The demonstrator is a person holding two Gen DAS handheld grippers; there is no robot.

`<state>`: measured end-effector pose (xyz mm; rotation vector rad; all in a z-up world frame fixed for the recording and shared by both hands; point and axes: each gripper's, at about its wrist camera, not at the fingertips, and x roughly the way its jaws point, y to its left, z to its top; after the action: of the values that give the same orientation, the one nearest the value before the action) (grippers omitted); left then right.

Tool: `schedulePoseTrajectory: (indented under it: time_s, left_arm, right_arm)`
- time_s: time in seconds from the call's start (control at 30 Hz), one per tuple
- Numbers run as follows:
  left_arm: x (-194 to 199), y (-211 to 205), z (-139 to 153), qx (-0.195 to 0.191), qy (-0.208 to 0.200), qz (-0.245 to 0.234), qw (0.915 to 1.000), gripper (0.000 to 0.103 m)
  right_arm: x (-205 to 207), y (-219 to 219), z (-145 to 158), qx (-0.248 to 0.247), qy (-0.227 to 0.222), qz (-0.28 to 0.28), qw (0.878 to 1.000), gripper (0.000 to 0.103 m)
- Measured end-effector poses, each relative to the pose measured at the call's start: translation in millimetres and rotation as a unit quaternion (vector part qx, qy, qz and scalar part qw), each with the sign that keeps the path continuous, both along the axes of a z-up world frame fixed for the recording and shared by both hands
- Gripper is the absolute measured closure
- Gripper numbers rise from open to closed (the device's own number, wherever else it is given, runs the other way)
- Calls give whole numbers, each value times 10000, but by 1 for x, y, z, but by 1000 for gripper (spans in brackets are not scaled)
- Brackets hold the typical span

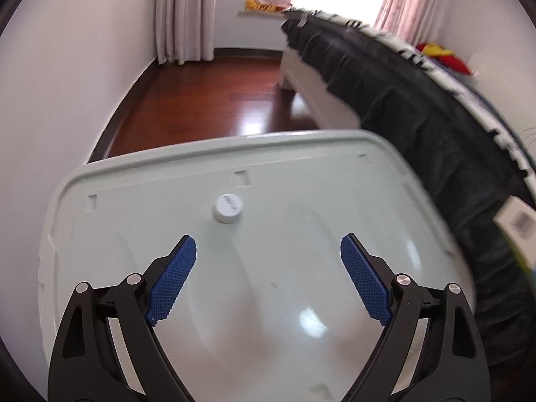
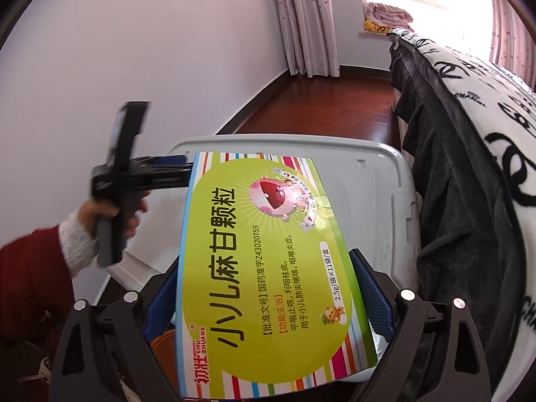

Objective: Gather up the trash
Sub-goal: 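Grasp the white bottle cap with the left gripper while the right gripper holds the medicine box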

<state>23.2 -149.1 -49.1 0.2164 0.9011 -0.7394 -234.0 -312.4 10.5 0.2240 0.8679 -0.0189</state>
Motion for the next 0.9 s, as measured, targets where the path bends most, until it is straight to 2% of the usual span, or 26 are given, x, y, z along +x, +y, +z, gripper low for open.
schedulePoseTrajectory:
  time_s: [0.1, 0.23, 0.43, 0.53, 0.6, 0.67, 0.73, 0.9]
  left_arm:
    - [18, -4, -15, 3, 115, 102, 9999, 17]
    - [42, -17, -36, 315, 78, 193, 9993, 17]
    - [65, -27, -59, 519, 205, 440, 9975, 17]
    - [68, -29, -66, 562, 215, 429, 9973, 17]
    - [67, -32, -70, 709, 79, 371, 9968, 17]
    - [67, -35, -73, 789, 35, 304, 9964, 21]
    - [68, -38, -79, 823, 125, 204, 9963, 30]
    - [68, -38, -80, 837, -54, 173, 9963, 30]
  right_arm:
    - [2, 0, -10, -33, 57, 51, 10000, 13]
    - [7, -4, -21, 40, 123, 87, 9999, 13]
    - [10, -4, -30, -27, 220, 127, 9997, 13]
    - [10, -4, -32, 3, 220, 137, 9997, 13]
    - [10, -3, -32, 18, 210, 156, 9997, 13]
    - [11, 0, -32, 36, 206, 191, 9996, 13]
    - [11, 1, -33, 37, 208, 218, 9995, 13]
    - [10, 2, -33, 45, 214, 247, 9995, 13]
